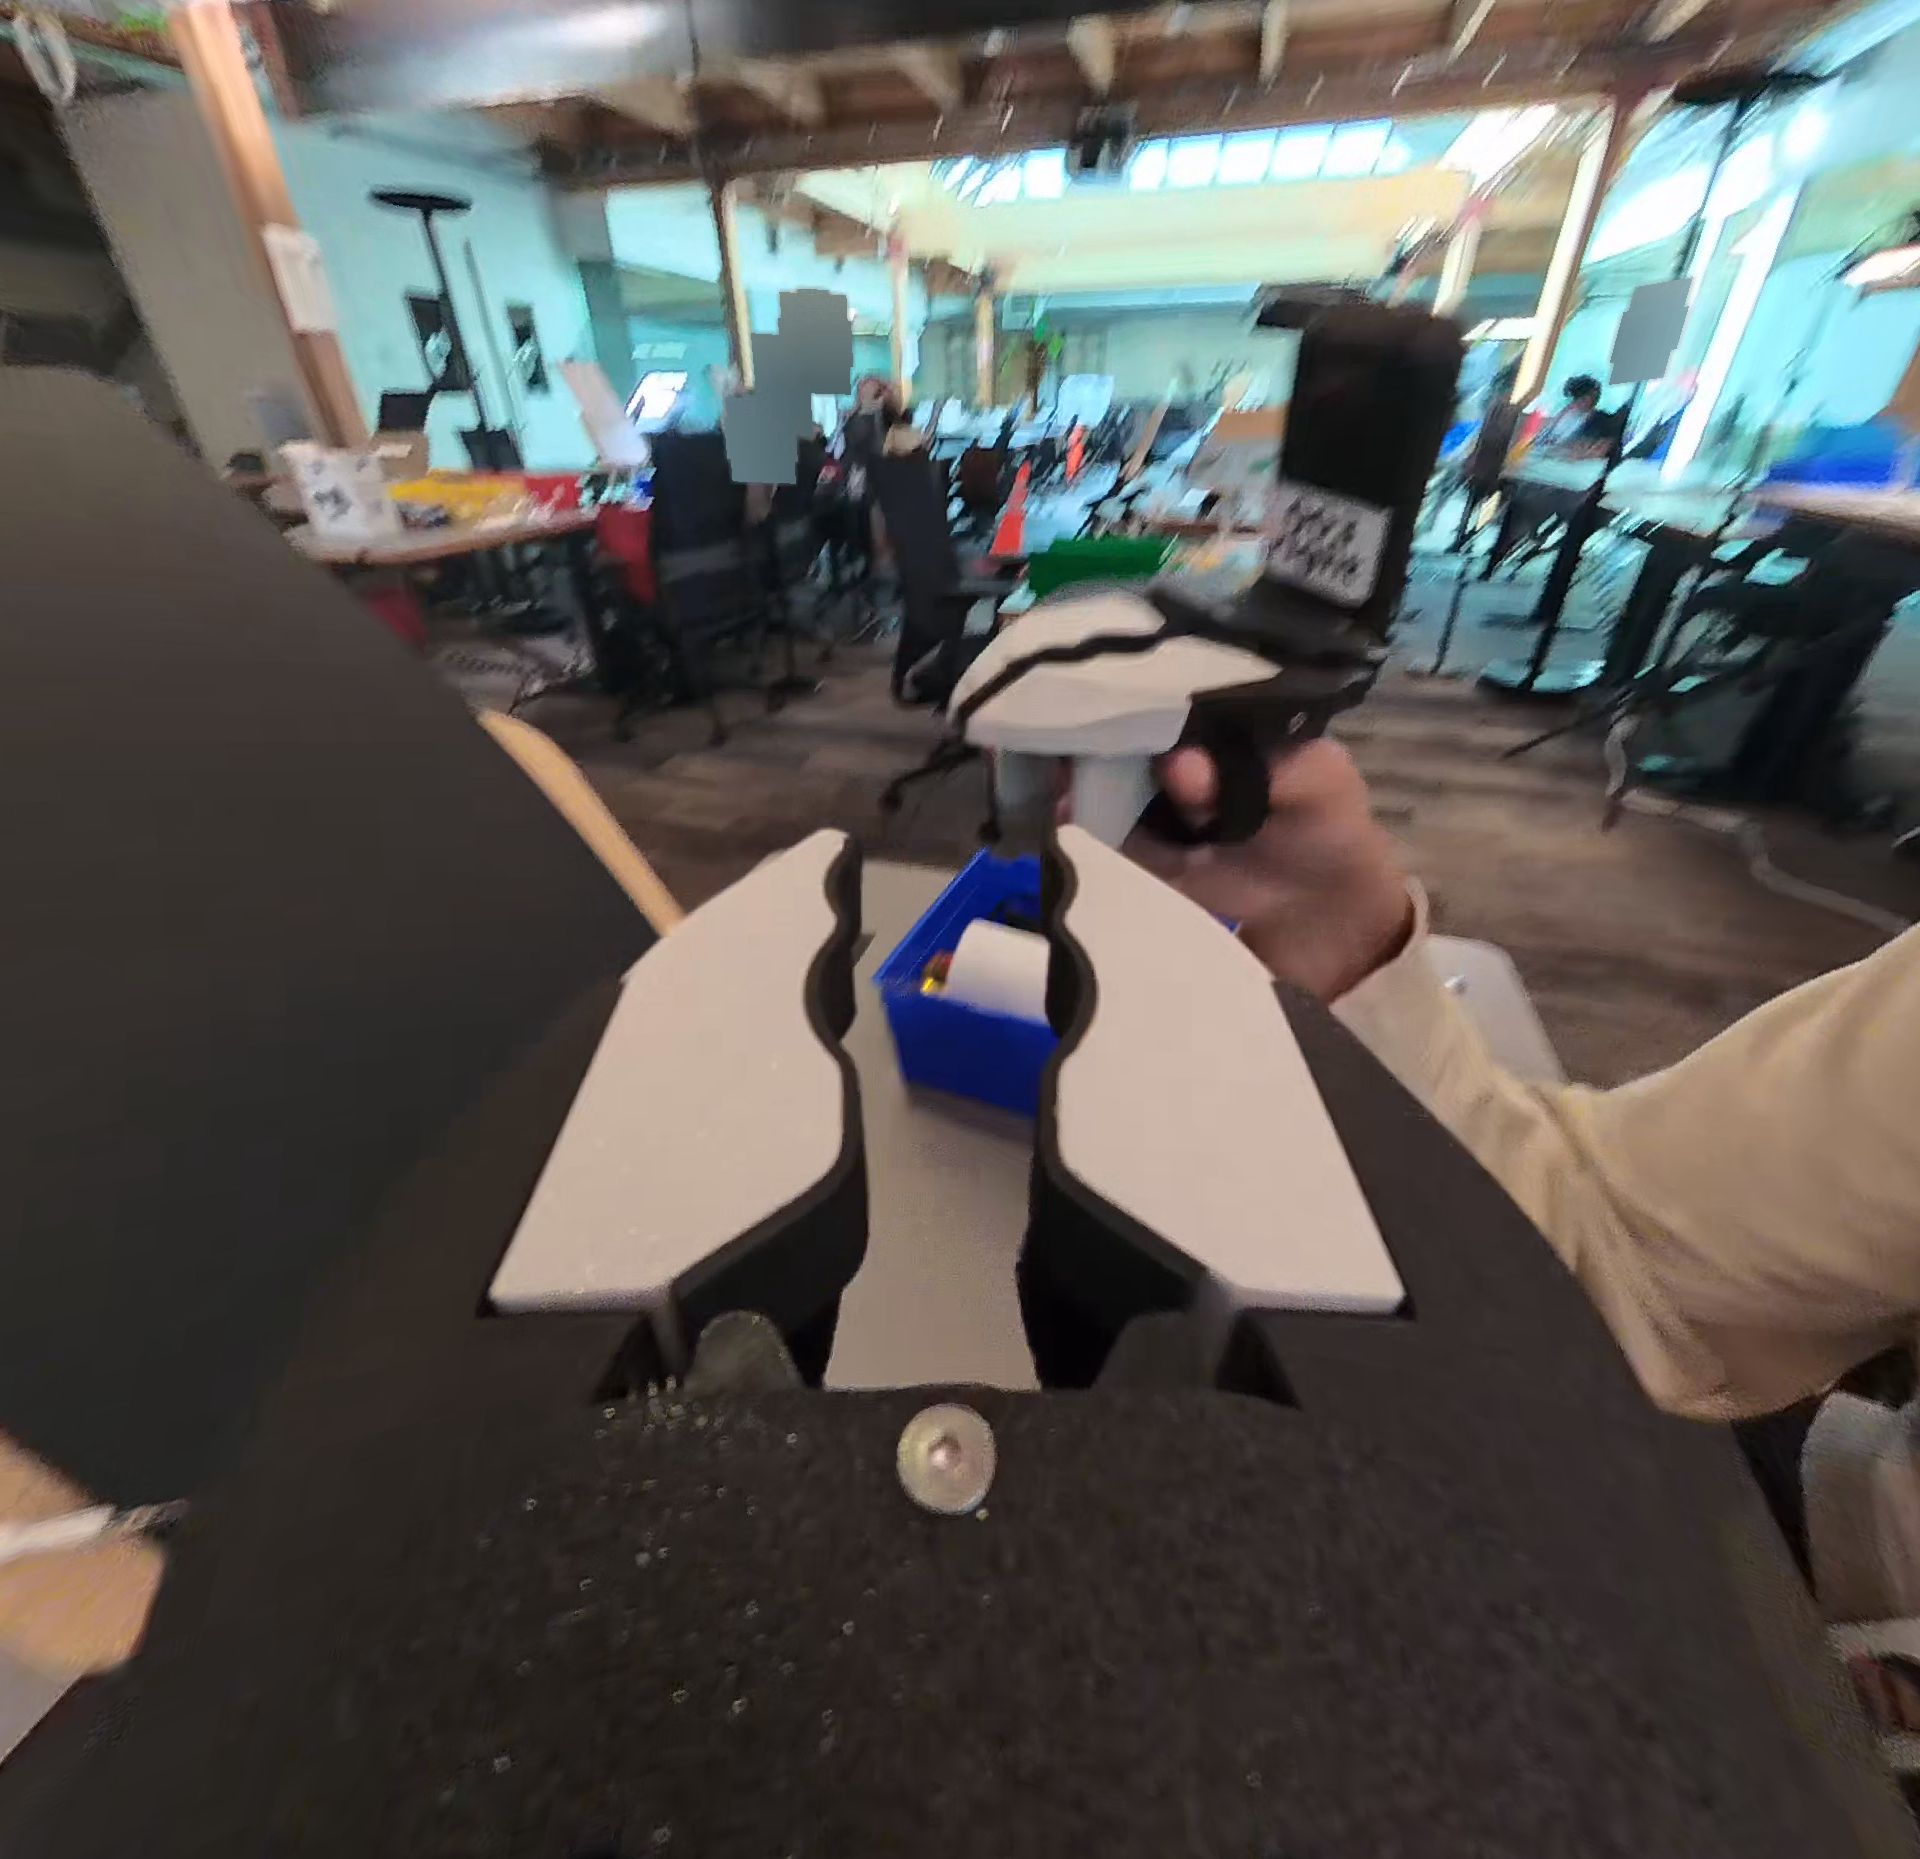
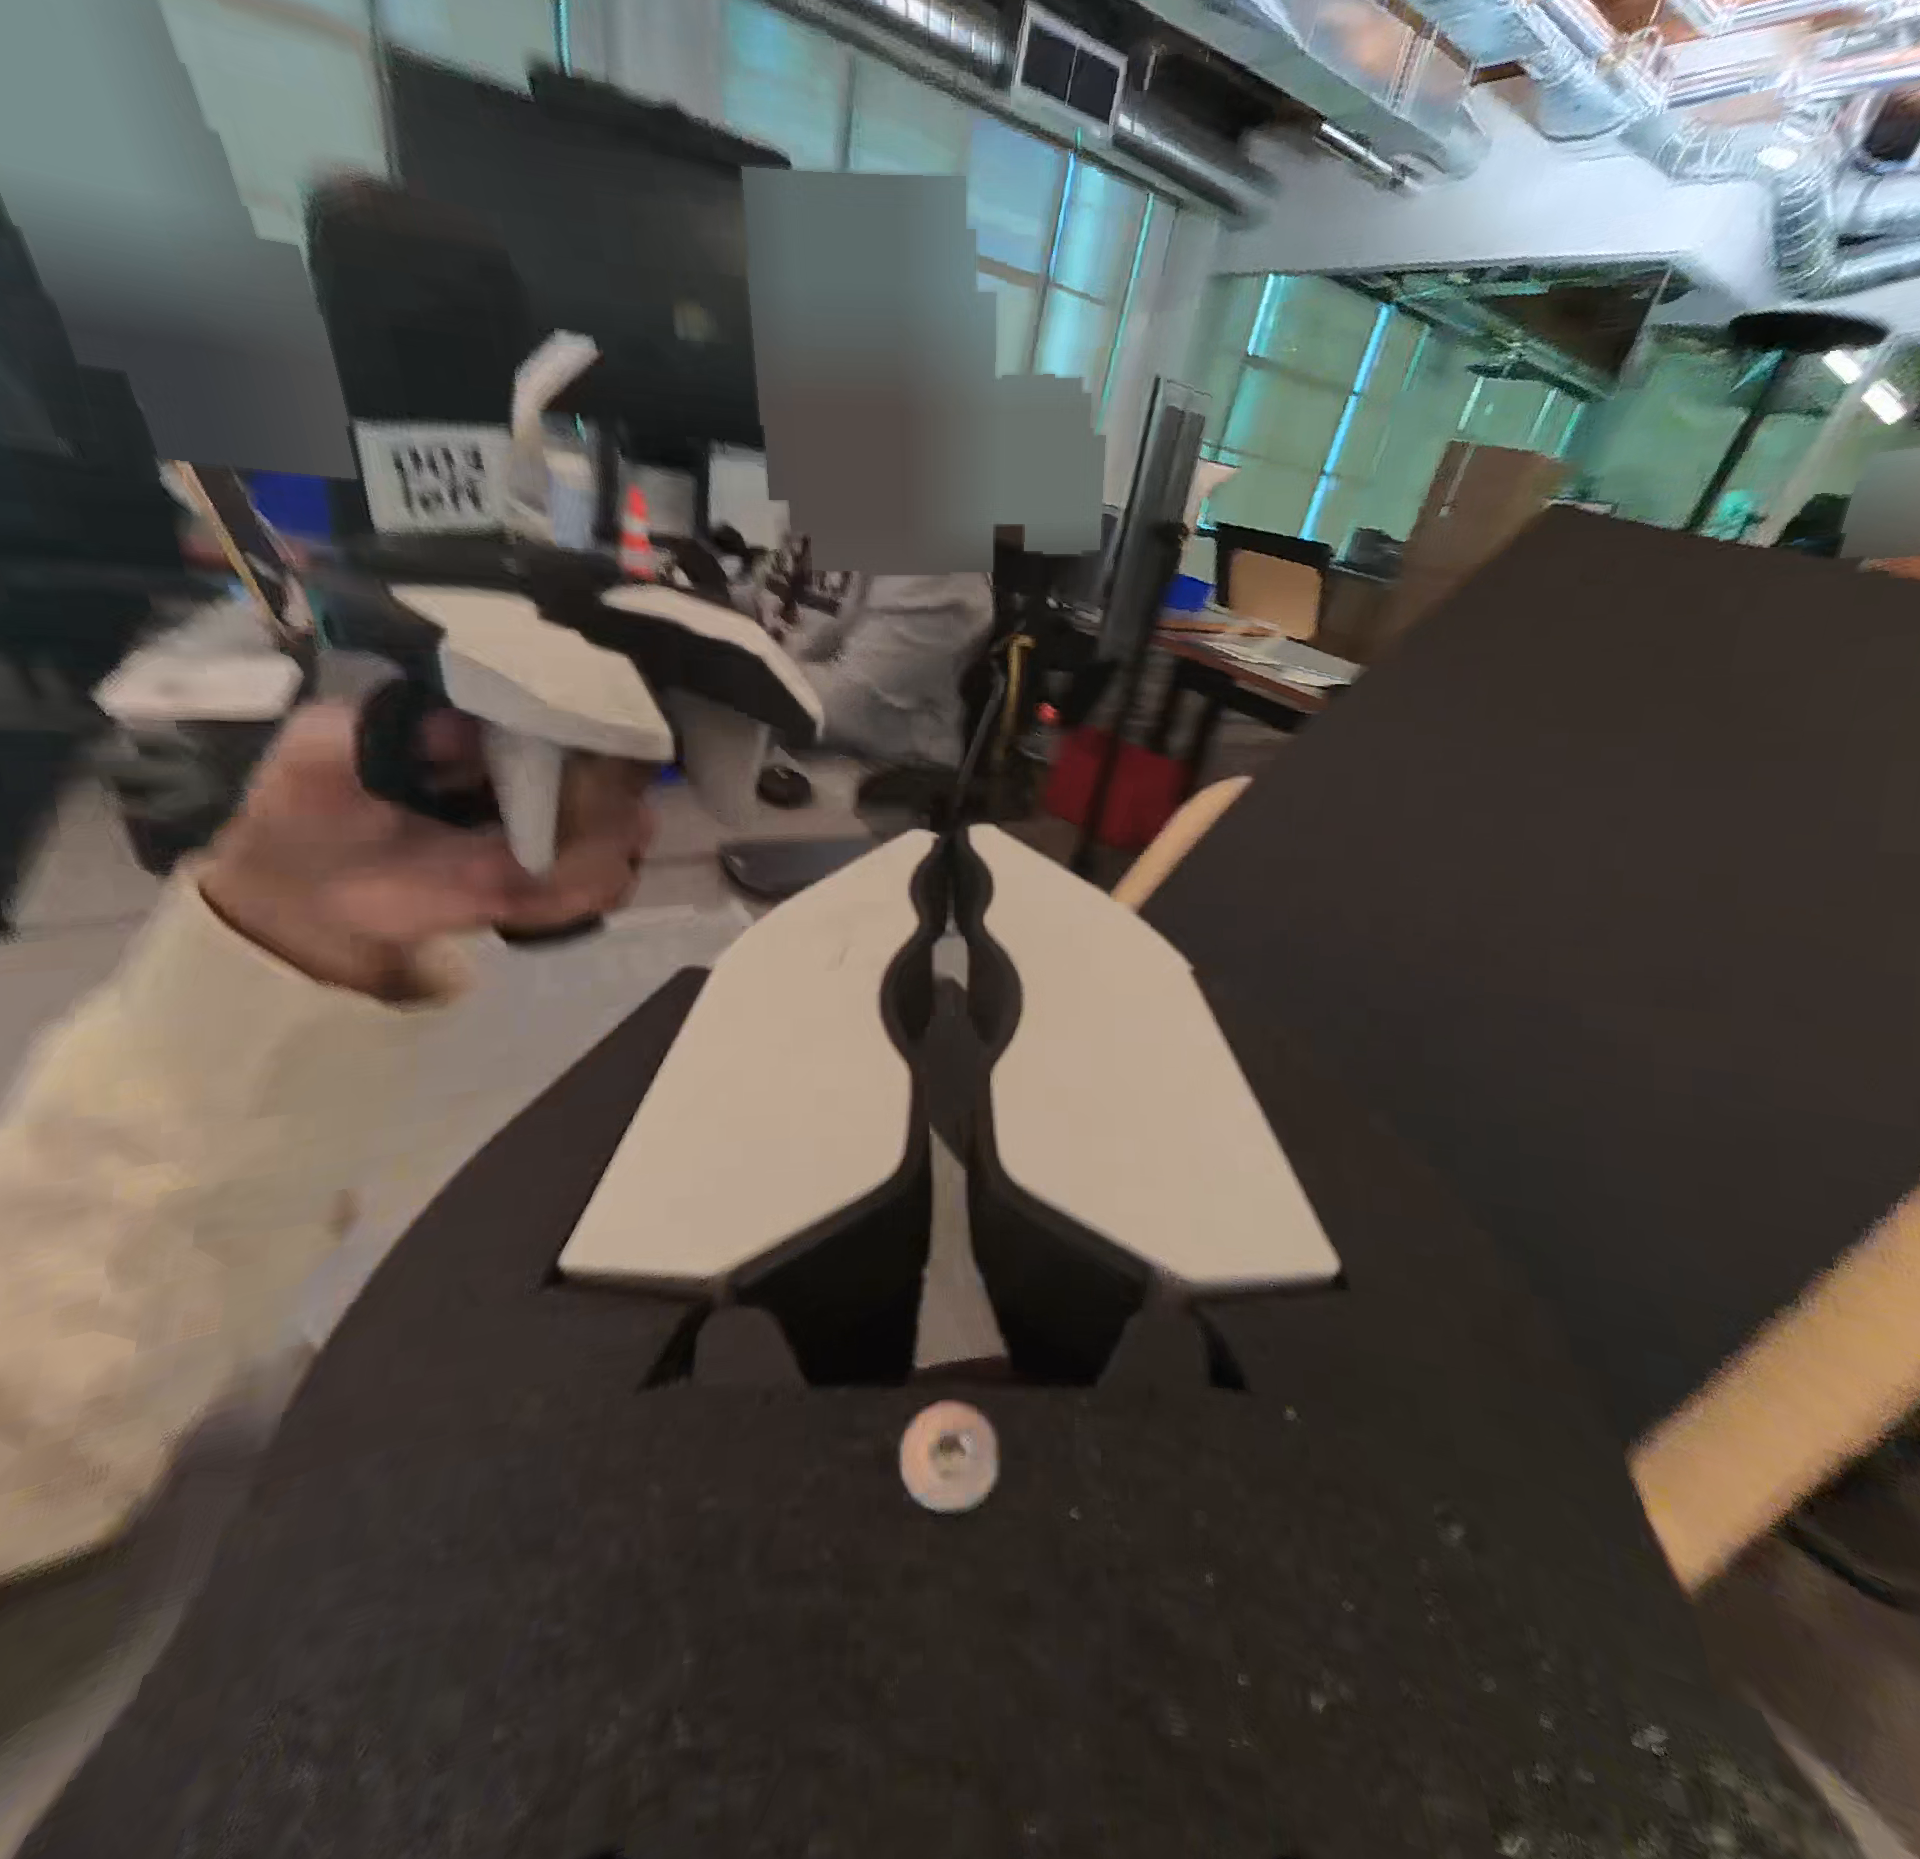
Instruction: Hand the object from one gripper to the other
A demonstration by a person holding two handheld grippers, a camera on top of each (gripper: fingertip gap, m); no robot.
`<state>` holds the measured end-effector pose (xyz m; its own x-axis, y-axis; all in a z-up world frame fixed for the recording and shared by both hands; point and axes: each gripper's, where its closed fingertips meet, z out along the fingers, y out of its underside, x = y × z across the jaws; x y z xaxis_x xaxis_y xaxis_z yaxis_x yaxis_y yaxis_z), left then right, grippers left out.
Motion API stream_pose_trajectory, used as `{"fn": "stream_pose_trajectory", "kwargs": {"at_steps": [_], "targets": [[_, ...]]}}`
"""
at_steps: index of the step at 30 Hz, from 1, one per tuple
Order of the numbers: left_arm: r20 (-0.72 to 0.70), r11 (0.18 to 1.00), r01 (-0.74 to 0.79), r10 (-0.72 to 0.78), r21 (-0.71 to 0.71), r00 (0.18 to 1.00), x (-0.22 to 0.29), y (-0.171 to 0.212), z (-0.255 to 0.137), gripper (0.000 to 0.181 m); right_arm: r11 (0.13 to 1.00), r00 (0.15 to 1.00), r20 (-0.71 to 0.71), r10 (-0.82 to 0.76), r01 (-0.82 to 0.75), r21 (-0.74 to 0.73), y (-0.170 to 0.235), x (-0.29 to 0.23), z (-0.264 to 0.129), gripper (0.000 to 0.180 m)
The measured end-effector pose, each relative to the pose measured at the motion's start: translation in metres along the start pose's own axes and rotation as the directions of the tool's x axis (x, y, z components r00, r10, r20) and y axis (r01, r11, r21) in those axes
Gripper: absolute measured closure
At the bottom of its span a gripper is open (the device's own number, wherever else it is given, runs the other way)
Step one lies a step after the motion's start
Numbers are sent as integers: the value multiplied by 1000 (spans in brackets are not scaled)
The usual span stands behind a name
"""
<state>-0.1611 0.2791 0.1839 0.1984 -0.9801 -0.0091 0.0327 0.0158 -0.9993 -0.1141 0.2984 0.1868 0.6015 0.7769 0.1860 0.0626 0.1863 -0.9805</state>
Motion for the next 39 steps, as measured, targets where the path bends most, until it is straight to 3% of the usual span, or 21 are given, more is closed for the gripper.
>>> {"fn": "stream_pose_trajectory", "kwargs": {"at_steps": [2,4,7,9,15,20,23,25,29,31,35,36,39], "targets": [[57,997,-7,12,-76,998,-5,9,-4,149,983,984,-19,-178,177,-57,4,0,-11,180],[67,995,23,-17,-100,998,-4,12,-3,149,909,915,-45,-401,391,-146,13,-1,-18,180],[30,991,122,-120,-63,992,3,6,3,149,668,681,-57,-730,693,-272,27,-7,-21,179],[-12,980,197,-197,-24,980,8,0,8,149,518,502,-134,-854,805,-289,16,-9,-16,180],[-39,939,338,-337,54,941,2,-8,14,146,199,107,-296,-949,932,-302,-8,-28,0,179],[-115,916,395,-387,66,915,5,-12,11,147,147,52,-273,-961,928,-342,-1,-28,13,179],[-133,917,395,-386,47,913,9,-11,12,149,147,52,-269,-962,925,-349,2,-29,17,179],[-136,918,392,-382,54,914,9,-12,11,176,142,49,-256,-965,923,-357,4,-29,19,179],[-97,931,364,-360,27,928,5,-7,9,178,165,75,-257,-963,923,-349,8,-28,22,179],[-62,939,343,-340,41,938,1,-8,7,179,286,209,-267,-941,911,-296,10,-33,22,169],[-19,953,296,-295,65,955,-4,-13,-3,180,618,608,-116,-786,768,-166,20,-51,22,129],[-15,954,288,-287,86,958,-5,-16,-7,180,668,663,-89,-743,732,-134,19,-55,19,119],[-28,949,274,-273,153,962,-6,-28,-19,180,820,817,-72,-572,570,-49,5,-54,9,115]]}}
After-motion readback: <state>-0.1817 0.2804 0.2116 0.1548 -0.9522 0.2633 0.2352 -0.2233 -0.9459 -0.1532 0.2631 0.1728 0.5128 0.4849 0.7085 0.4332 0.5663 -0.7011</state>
